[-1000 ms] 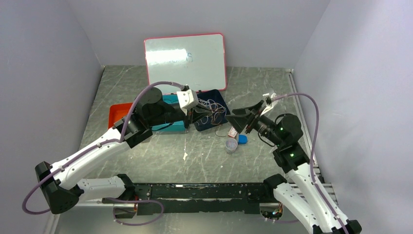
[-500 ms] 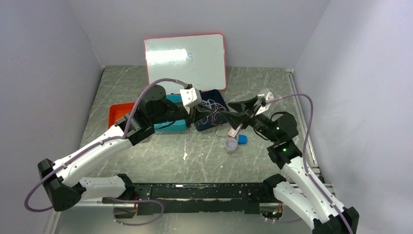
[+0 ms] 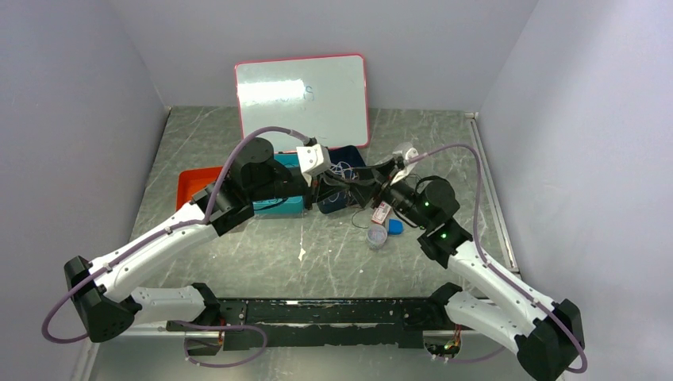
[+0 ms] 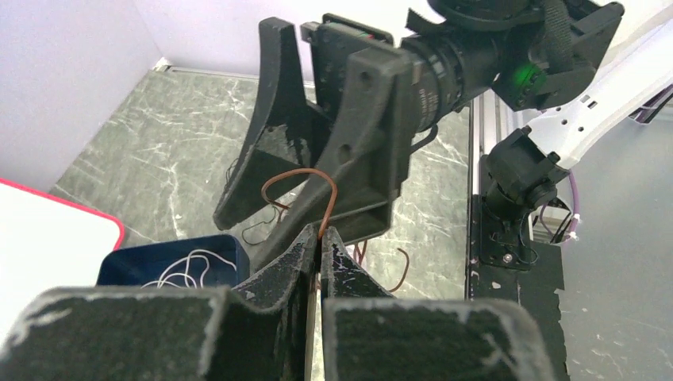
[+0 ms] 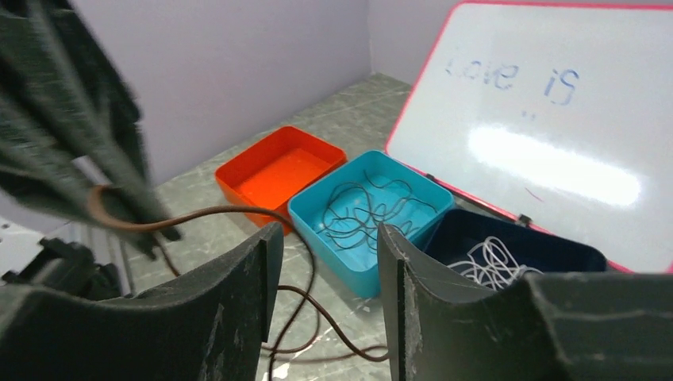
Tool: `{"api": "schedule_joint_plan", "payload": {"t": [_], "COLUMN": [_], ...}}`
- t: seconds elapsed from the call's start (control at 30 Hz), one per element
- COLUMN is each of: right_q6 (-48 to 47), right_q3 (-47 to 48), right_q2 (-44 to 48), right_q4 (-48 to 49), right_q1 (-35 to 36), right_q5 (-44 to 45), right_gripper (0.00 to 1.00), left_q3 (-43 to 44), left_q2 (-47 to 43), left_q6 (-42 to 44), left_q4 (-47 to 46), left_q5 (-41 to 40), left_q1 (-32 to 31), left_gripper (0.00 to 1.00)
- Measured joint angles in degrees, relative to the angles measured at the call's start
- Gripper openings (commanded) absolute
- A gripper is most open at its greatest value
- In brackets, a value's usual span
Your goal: Untangle the cables
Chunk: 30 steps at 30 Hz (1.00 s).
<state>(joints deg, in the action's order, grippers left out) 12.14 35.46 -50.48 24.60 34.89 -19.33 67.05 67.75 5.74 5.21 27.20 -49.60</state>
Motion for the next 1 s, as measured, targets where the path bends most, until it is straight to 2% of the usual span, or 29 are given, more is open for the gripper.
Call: {"api": "schedule_joint_plan", "payload": {"t": [0.23, 0.4, 0.5, 0.8, 1.0], "right_q6": [0.04, 0.24, 0.98, 2.95, 3.45], "right_q3": [0.37, 1.62, 1.62, 1.6, 1.38], "right_q2": [-3.65, -5.92, -6.56, -6.93, -6.73], "right_q4": [-0.11, -5.2, -8.37, -13.7, -15.19], "right_q1": [0.35, 0.37, 0.37, 0.37, 0.35], "right_q5": [9.35, 17.66, 22.86, 32.61, 33.9], "right_gripper": [0.33, 0.2, 0.16, 0.13, 0.2], "left_q3": [-0.44, -0.48, -0.48, -0.46, -0.11], "left_q2": [-0.59, -2.56, -4.31, -8.81, -10.27], "left_q6": [-0.79, -1.03, -1.14, -1.64, -2.6], "left_q4": [0.61, 1.2, 1.73, 4.59, 7.54], "left_q5": [0.11, -0.02, -0.33, -3.58, -9.66], "left_q1": [0.0, 0.0, 0.0, 0.0, 0.0], "left_gripper": [0.07, 0.07, 0.07, 0.07, 0.07]}}
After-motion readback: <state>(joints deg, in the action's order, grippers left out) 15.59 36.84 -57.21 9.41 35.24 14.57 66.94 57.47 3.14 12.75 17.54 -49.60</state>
